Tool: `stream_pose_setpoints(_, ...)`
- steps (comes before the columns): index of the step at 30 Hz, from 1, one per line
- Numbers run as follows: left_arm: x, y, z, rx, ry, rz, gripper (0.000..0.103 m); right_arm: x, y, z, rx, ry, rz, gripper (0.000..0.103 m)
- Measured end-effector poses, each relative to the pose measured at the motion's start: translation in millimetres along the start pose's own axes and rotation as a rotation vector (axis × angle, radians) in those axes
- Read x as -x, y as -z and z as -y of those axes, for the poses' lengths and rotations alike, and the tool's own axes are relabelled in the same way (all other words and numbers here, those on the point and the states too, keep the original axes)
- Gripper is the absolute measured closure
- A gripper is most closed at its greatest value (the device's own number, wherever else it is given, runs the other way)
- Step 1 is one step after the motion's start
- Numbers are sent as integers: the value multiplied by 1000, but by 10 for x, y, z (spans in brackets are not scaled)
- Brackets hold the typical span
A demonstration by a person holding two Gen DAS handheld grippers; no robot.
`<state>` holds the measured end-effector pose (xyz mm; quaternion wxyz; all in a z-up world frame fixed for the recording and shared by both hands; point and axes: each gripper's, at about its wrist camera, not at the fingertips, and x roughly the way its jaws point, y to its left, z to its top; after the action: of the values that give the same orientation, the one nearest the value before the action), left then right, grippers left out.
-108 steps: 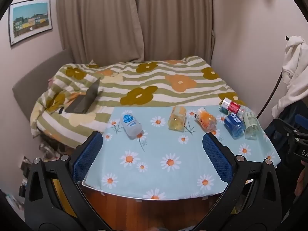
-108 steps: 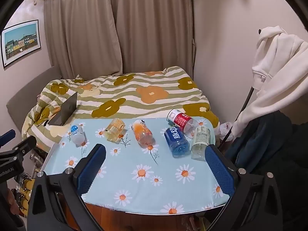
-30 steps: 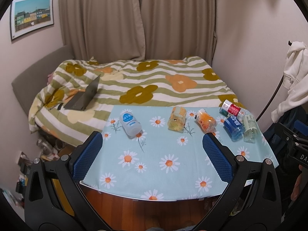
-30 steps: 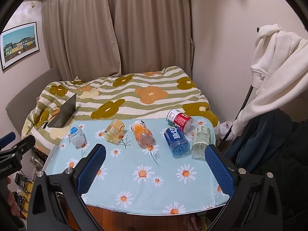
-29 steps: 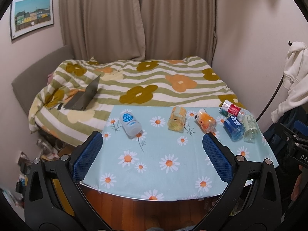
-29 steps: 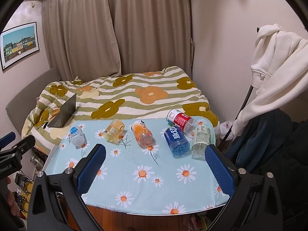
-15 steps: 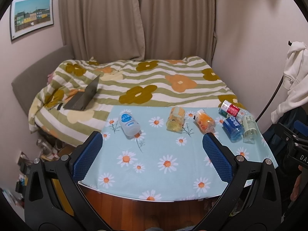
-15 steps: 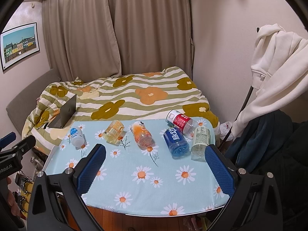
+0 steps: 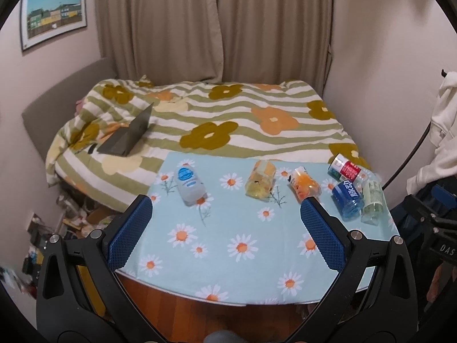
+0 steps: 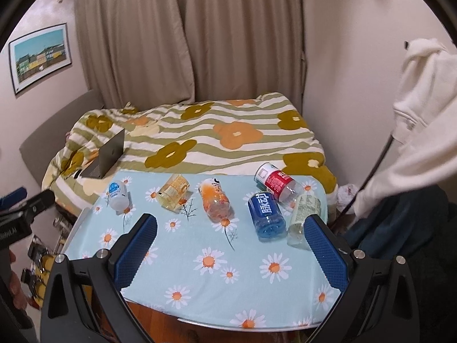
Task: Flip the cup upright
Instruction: 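Move the left gripper to the clear VITAYOU cup and close on it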
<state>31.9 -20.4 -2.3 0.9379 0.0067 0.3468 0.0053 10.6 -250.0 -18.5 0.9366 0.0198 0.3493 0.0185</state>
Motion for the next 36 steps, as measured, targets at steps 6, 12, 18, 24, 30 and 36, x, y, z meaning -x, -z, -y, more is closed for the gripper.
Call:
stream_pose_setpoints(6,-467,-158,145,-65,41,-60,0,-395,-52,80,-5,-9,-41,0)
stream_pose_setpoints(12,-1269,-379,237,-133,137,-169,0,-781,-134,75,-42,23,-55,0)
stream_pose_setpoints(18,-2007,-484,332,-199,201,-268,0,-1303,-224,51,-114,63,-103,0)
stream_pose_setpoints(24,-2640,-483,417,-258,251,-356,0,-1689,-275,52,-174,114,-139,0)
stream_pose_setpoints(30,-3068,-382,525,-296,289,-434,0,-1954,-258,82,-217,158,-181,0)
stream_pose_setpoints(36,-3372,-291,616,-323,316,-492,0,-2127,-197,89,-260,163,-216,0)
